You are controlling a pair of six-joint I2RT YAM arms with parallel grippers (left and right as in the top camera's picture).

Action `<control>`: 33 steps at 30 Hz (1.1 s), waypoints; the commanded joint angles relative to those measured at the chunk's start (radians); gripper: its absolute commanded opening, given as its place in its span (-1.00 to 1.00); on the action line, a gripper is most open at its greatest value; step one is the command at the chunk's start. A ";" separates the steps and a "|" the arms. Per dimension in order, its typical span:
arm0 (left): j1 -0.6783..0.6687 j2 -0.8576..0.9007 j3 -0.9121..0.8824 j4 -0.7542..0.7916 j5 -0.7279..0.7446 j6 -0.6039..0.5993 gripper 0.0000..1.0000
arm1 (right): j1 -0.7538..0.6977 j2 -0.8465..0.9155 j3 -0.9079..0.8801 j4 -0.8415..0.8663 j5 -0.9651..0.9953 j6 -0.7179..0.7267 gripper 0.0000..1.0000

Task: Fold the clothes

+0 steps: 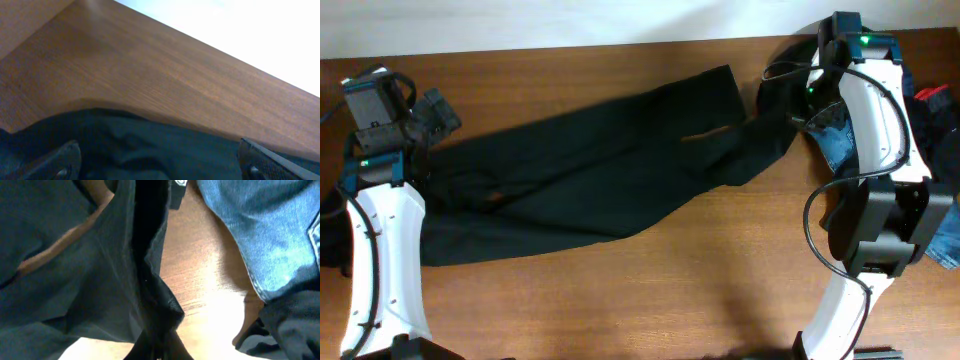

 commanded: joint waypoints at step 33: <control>-0.003 0.009 0.010 0.018 0.060 0.056 0.98 | -0.031 -0.023 0.059 0.012 -0.002 -0.207 1.00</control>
